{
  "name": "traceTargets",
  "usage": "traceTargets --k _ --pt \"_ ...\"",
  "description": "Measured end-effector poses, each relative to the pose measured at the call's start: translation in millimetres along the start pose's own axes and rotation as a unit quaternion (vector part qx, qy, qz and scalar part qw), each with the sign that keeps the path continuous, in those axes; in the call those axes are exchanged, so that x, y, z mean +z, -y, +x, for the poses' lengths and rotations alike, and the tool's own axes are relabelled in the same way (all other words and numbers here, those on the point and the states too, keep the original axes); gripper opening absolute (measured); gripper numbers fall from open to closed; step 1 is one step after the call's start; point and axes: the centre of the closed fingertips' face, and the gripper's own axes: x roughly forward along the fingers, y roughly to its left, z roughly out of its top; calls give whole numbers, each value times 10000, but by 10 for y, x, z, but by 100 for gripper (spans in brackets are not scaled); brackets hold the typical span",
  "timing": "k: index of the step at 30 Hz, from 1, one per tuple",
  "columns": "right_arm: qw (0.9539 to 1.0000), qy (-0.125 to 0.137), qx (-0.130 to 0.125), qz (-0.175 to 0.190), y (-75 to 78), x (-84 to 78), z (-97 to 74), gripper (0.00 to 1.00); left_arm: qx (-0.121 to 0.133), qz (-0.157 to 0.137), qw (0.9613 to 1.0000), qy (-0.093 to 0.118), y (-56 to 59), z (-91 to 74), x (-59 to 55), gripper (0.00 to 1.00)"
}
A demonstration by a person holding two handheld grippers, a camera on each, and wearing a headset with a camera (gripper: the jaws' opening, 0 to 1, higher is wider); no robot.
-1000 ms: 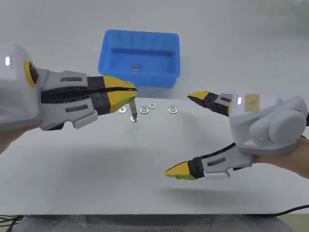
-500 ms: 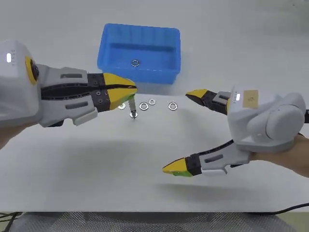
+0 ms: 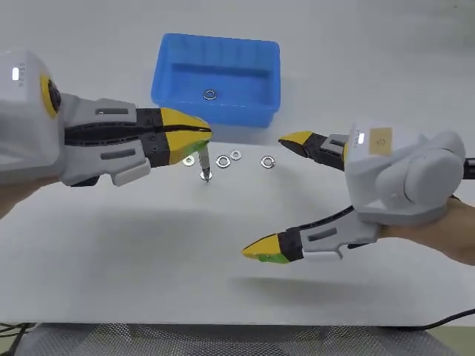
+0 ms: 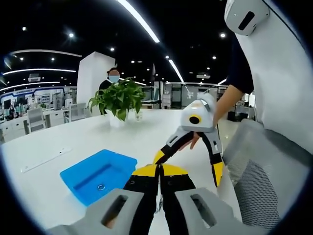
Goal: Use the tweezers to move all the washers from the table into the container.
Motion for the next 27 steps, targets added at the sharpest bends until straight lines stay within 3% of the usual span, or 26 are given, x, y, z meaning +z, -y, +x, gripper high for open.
traceTargets --k 4,8,11,14,18,20,23,27 --pt "9998 112 142 -16 -23 122 109 91 -161 -113 9998 -82 45 35 11 4" --pt "9993 162 314 -91 -36 198 222 85 -141 -242 9995 -127 -9 16 4 4" --pt "9989 190 407 -143 -29 276 320 81 -169 -319 9992 -154 19 34 15 4" --pt "9985 255 384 -307 -1 350 388 71 -180 -371 9990 -169 43 54 24 4" --pt "9984 361 386 -200 53 461 494 62 -184 -385 9989 -193 60 53 14 4" --pt "9985 297 399 -233 58 455 533 55 -188 -405 9988 -205 60 46 8 4" --pt "9985 83 478 -238 58 393 585 32 -193 -427 9987 -224 71 41 -2 4" --pt "9977 54 603 -309 7 384 613 26 -241 -420 9985 -261 107 37 -20 5"
